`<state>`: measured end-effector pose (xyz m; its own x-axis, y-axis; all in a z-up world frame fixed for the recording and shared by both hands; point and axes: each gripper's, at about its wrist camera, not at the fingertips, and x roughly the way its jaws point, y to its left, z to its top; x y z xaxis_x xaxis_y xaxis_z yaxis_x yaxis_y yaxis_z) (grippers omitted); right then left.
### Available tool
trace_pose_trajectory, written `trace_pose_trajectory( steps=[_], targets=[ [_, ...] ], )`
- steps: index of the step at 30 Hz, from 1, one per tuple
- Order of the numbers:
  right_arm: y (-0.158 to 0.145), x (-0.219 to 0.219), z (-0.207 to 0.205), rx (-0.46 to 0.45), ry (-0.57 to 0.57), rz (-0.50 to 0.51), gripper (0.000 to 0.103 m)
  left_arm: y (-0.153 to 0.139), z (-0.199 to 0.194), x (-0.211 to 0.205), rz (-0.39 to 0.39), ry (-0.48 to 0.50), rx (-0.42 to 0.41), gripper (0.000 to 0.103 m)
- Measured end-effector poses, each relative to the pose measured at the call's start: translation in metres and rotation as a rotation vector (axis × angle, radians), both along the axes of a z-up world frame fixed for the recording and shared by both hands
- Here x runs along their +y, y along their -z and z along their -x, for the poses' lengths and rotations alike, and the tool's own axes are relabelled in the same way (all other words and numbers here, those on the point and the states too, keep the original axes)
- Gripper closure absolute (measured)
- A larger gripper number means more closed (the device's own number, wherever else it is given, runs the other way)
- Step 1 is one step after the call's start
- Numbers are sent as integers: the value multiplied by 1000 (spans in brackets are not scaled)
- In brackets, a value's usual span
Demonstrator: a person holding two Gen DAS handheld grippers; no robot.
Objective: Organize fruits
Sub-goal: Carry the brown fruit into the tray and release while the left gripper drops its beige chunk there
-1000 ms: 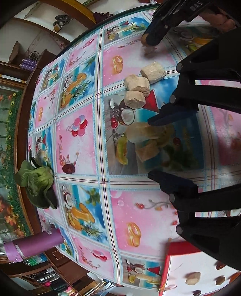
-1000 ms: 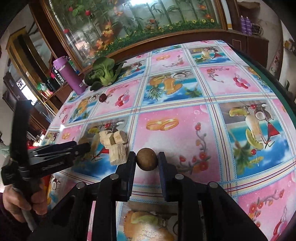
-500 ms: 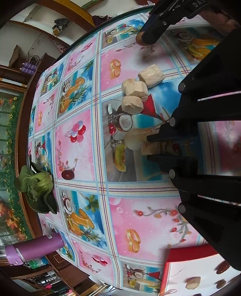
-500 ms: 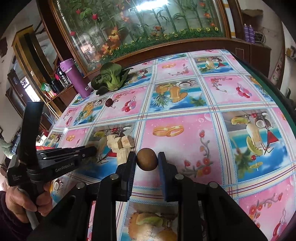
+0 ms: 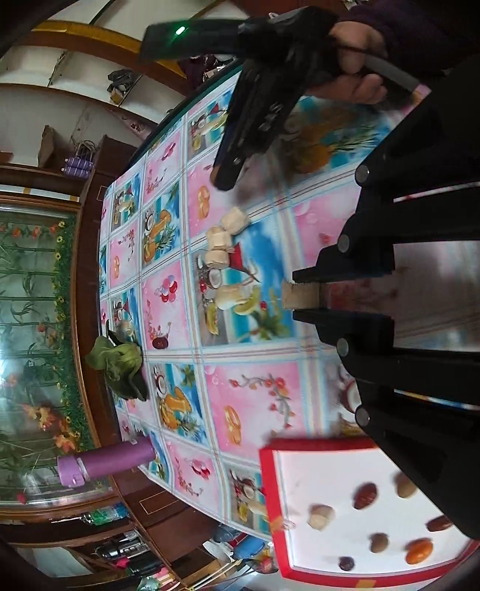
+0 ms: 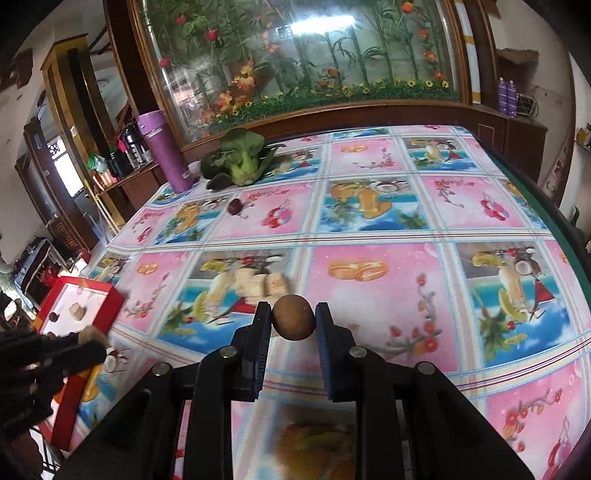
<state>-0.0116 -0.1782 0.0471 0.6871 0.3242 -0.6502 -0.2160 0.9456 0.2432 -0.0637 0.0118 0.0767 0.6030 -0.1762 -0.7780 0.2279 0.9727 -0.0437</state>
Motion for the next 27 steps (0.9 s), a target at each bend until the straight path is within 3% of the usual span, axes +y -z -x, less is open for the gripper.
trace_pose_trajectory(
  steps=[6,15,20,27],
  targets=[
    [-10,64,18,14,-149,-46,80,-9,32,56,11,-97,-36,88],
    [-29,183,26,27,-381,-64,80,-12,66,167,-28,-366,-85,88],
    [-26,230,16,49,-431,-37,80,2,66,190,-10,-419,-64,88],
    [-6,268,13,90,-451,22,80,11,67,203,3,-412,-42,88]
  ],
)
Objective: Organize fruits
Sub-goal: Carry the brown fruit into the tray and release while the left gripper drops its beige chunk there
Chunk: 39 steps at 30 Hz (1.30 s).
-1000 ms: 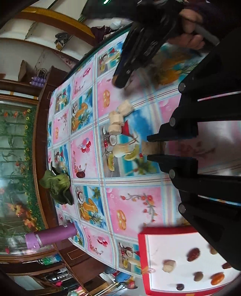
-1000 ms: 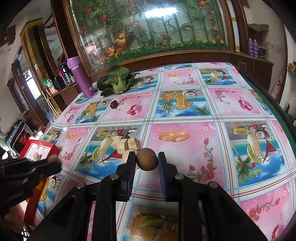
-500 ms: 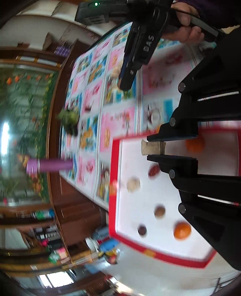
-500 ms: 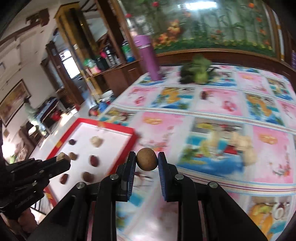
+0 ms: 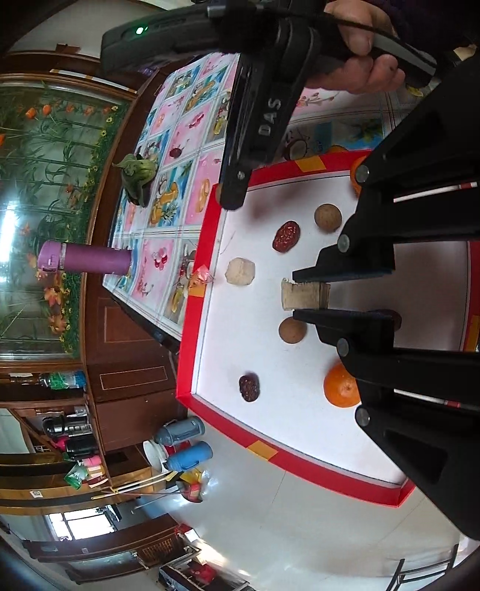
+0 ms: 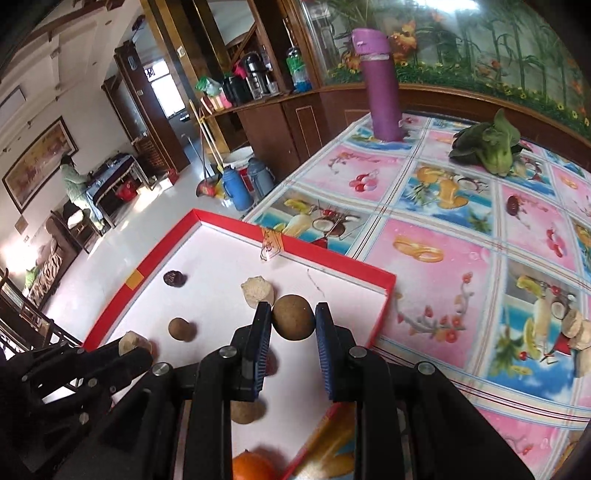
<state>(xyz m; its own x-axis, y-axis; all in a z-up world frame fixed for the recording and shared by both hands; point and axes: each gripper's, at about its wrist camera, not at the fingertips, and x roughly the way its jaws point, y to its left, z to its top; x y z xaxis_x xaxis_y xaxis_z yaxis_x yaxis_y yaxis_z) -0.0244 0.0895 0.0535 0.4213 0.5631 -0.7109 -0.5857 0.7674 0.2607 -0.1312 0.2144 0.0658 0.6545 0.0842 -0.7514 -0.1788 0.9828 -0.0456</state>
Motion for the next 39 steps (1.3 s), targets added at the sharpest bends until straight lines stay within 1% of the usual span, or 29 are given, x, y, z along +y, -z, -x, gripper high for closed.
trace_pose_trajectory(
  steps=[4,9,16,21,27,32,34,35,36,37,38,39],
  targets=[
    [11,11,-1,22,-6,28,80,10,-3,4,17,1,27,88],
    [20,16,-5,39,-4,53,80,14,-6,6,18,1,43,88],
    [26,19,-8,67,-2,70,80,21,-9,5,15,5,67,88],
    [32,17,-12,100,8,74,80,29,-14,6,18,-3,100,88],
    [31,17,-13,97,3,78,80,37,-17,6,26,-10,132,88],
    [31,16,-14,112,-5,70,80,36,-18,6,15,-14,138,87],
    [29,12,-16,124,-8,37,78,36,-19,6,18,-14,146,83],
    [27,9,-16,125,-6,19,75,35,-19,6,16,-19,149,73],
    [24,7,-16,122,-1,6,73,35,-19,6,8,-28,151,53],
    [21,4,-16,119,2,-6,70,33,-17,6,-4,-41,145,45],
    [17,-1,-16,112,6,-23,69,30,-14,6,-13,-48,129,39],
    [13,-4,-16,103,10,-34,69,26,-12,6,-25,-53,114,39]
  ],
)
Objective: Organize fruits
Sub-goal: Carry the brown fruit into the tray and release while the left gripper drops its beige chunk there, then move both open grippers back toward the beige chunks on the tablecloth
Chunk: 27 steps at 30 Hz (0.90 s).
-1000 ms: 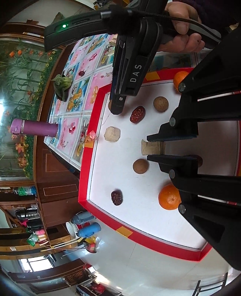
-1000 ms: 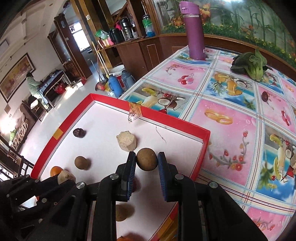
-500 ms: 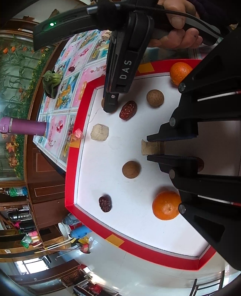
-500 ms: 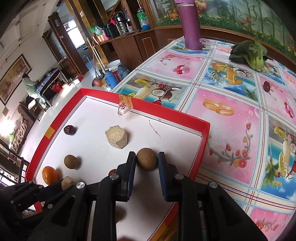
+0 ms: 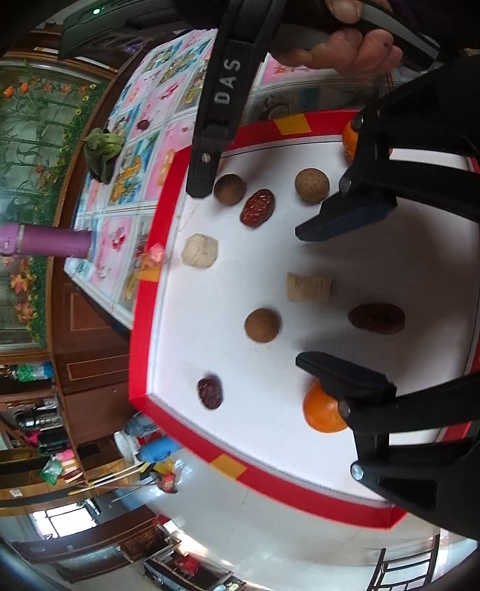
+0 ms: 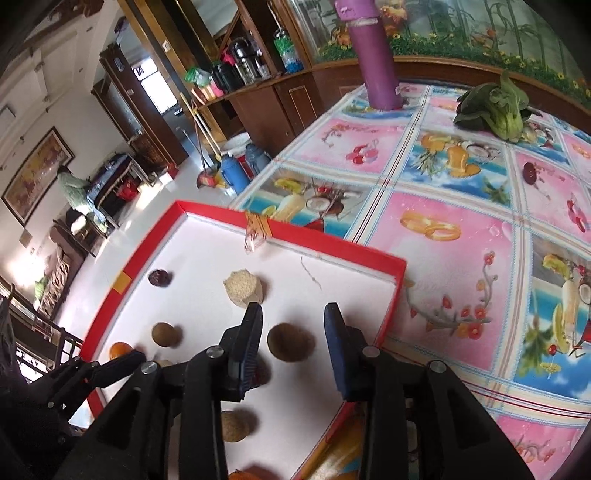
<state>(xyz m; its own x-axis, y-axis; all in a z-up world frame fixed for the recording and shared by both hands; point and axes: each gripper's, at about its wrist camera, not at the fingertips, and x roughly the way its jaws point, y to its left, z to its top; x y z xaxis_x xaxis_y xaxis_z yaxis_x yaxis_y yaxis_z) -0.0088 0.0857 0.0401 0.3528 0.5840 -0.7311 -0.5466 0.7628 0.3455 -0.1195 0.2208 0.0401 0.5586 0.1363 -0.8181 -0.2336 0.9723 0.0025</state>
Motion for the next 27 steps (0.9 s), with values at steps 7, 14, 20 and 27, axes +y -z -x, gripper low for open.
trace_pose_trajectory(
  steps=[7,14,20,27],
  targets=[
    [-31,-42,2,-70,77,-55,69,-31,10,-1,-37,-15,-87,35],
    [-48,-98,-4,-96,179,-72,68,-46,13,-17,-42,19,-120,28],
    [-57,-153,-8,-125,290,-72,66,-49,11,-32,-45,50,-116,27],
    [-53,-220,-19,-129,421,-76,63,-55,5,-55,-72,93,-111,23]
  ],
)
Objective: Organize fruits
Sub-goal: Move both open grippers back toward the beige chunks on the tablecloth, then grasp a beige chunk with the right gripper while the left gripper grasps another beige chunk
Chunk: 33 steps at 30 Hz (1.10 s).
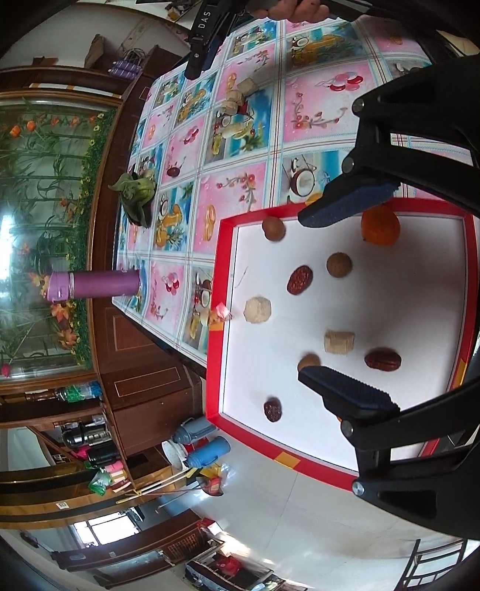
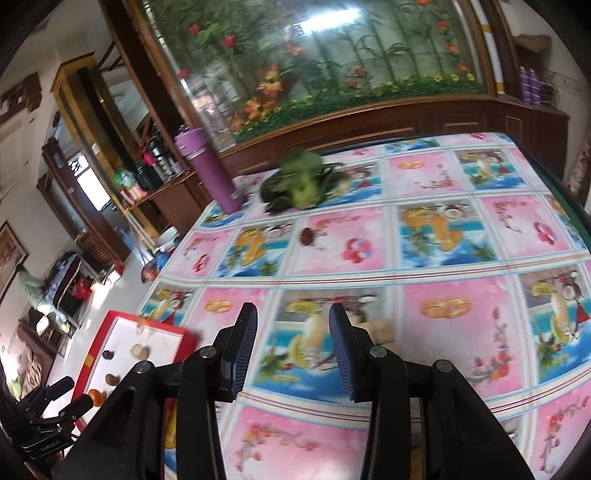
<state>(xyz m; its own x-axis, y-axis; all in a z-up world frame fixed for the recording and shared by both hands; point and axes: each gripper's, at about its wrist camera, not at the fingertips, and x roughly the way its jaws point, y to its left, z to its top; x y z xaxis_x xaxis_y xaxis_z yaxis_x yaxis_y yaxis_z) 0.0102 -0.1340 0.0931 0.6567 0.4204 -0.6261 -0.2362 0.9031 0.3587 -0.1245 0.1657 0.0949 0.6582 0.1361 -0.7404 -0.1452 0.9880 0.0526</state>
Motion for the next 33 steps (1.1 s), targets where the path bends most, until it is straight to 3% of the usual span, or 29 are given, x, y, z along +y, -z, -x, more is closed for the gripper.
trace_pose_trajectory(
  steps=[8,14,17,22,28,33],
  targets=[
    [22,-71,-13,44,136,-42,63,-2,-12,-33,-41,64,25,22],
    [50,-115,-24,134,179,-151,63,-2,-28,-72,-73,149,38,21],
    [60,-120,-30,197,162,-181,63,0,-37,-96,-74,205,51,21],
    [62,-107,-28,199,111,-184,63,6,-44,-127,-81,280,61,21],
    [61,-47,-15,147,-53,-4,63,21,-46,-131,-75,288,102,21],
    [64,-13,-5,72,-96,177,63,25,-58,-135,-99,300,106,21]
  ],
)
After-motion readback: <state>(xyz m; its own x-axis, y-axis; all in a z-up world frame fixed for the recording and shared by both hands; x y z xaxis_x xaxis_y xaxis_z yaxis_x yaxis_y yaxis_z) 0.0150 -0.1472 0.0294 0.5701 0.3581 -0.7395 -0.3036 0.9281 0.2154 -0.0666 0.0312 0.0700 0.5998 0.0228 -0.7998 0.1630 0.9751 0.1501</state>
